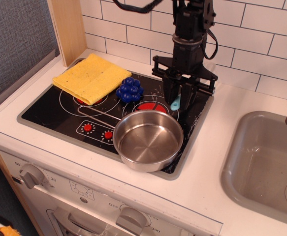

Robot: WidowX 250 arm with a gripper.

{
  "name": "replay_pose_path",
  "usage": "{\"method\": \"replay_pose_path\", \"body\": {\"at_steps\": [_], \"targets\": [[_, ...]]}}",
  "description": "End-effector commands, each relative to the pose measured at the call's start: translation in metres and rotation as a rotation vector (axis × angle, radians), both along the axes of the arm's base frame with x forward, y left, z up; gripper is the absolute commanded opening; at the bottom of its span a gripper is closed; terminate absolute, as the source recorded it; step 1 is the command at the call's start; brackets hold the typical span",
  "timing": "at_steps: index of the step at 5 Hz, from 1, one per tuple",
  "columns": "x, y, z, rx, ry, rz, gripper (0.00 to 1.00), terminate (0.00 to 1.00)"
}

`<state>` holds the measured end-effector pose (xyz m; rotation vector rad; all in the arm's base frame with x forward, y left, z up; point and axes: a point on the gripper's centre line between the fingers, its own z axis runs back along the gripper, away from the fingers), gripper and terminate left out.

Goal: Put the blue fork above the pan on the stove.

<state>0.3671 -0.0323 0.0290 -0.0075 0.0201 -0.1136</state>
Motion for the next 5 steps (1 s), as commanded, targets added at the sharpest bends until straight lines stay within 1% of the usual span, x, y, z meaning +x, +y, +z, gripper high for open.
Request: {"method": "replay_pose_path", "body": {"at_steps": [1, 2, 3, 4, 5], "targets": [[-0.001, 0.006, 0.007, -0.001, -0.007, 0.033, 1.00, 0.00], [-0.003, 0.005, 0.012, -0.002, -0.015, 0.038, 1.00, 0.00], [-0.008, 0.002, 0.024, 0.005, -0.037, 0.038, 1.00, 0.00], [-0.018, 0.000, 0.041, 0.023, -0.083, 0.038, 1.00, 0.00], [-0.025, 0.003, 0.049, 0.028, -0.146, 0.058, 1.00, 0.00]]}}
